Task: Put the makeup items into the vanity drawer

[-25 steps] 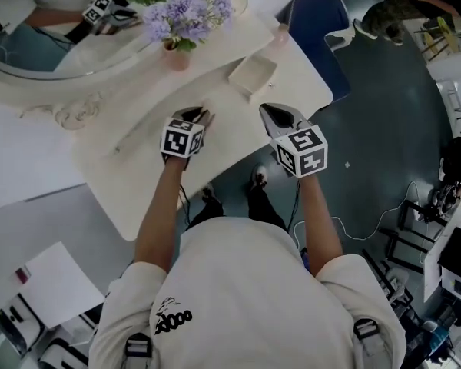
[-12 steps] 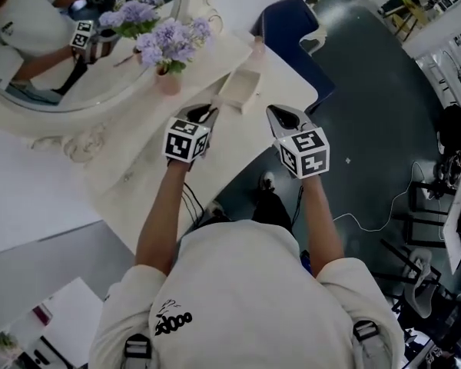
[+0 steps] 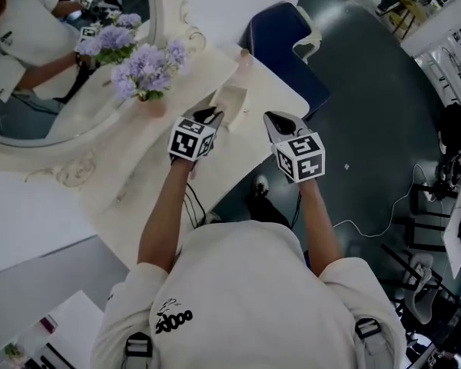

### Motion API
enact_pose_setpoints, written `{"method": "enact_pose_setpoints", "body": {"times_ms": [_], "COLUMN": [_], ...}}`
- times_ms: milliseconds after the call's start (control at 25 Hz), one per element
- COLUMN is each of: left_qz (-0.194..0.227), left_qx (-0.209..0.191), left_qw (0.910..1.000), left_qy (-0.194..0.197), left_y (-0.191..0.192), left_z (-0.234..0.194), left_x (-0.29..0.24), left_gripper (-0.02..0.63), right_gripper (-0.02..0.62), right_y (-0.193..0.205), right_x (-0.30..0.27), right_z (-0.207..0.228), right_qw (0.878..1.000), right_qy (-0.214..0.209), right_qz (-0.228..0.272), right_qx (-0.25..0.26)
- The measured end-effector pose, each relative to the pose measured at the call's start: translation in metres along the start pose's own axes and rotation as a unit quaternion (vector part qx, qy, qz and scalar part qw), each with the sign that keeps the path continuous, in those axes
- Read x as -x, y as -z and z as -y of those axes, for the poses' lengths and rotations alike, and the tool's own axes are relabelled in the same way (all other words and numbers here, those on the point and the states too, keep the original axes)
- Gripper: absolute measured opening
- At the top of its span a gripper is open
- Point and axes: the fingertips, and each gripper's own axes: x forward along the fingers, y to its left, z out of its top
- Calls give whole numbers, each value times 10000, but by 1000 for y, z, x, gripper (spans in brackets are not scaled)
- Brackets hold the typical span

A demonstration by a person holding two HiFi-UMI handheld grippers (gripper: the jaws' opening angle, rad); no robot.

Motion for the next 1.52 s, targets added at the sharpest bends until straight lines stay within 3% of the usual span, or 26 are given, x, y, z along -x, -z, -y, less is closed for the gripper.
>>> {"method": "enact_pose_setpoints", "body": {"times_ms": [280, 560, 1000, 1240, 1520], "left_qz": [-955, -1506, -2215, -2092, -1108], "left_qx": [147, 475, 638, 530, 385], "left_qw": [9949, 9849, 9653, 9648, 9761], "left_qy": [-301, -714, -1225, -1504, -1827], "left_y": [14, 33, 64, 59, 15], "left_z": [-23, -50, -59, -59, -51], "left_x": [-70, -109, -140, -134, -82], "left_gripper": [101, 106, 141, 170, 161], "right_gripper": [3, 3, 3, 3, 3], "right_y": [2, 13, 18, 17, 17], "right_x": [-41, -77, -92, -83, -67], "right_z": [47, 67, 83, 91, 68], "right_qw": [9988, 9914, 9802, 9797, 9787], "right_qy": [-463, -1153, -1769, -1789, -1846], "right_qz": [-184, -545, -684, -648, -581], "right_qx": [35, 279, 568, 629, 692]}}
